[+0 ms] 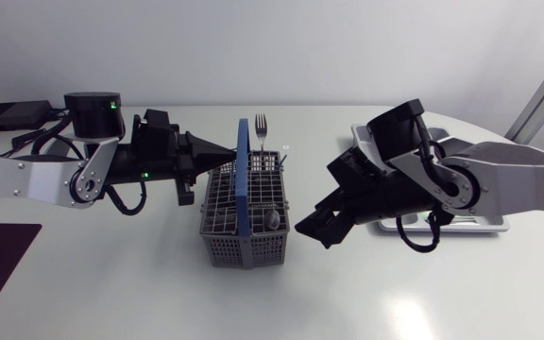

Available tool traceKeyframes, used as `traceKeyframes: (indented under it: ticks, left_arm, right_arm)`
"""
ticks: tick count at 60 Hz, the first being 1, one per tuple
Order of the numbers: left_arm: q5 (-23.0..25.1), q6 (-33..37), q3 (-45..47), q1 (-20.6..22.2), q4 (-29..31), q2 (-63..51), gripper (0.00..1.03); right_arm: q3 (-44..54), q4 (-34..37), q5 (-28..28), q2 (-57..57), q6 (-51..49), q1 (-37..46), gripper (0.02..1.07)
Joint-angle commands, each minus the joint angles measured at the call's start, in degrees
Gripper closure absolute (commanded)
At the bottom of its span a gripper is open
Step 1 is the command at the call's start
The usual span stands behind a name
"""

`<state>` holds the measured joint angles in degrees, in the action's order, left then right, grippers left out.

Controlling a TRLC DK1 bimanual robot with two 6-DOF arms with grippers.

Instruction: Unload the cutlery basket into the drawer organizer.

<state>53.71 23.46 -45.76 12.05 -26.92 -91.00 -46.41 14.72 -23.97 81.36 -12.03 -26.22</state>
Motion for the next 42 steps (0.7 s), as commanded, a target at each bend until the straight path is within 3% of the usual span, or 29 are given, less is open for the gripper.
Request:
traceKeyframes:
  ticks: [1,20,42]
  left_arm:
    - [0.5,-1.8,0.1,-0.5,-1.8,1.4,0.85]
    - [0.5,-5.2,-0.2,-0.6,-2.1,7.2,0.85]
    - [0.2,-11.7,-7.1,-0.3,-1.3,13.0,0.85]
  right_arm:
    - [1.5,-0.6,0.1,1.1,0.5,-0.4,0.17]
    - [1.6,-1.0,-0.1,0.4,0.2,-0.3,0.17]
    - [0.8,-1.1,-0.7,-5.7,-1.2,0.2,0.14]
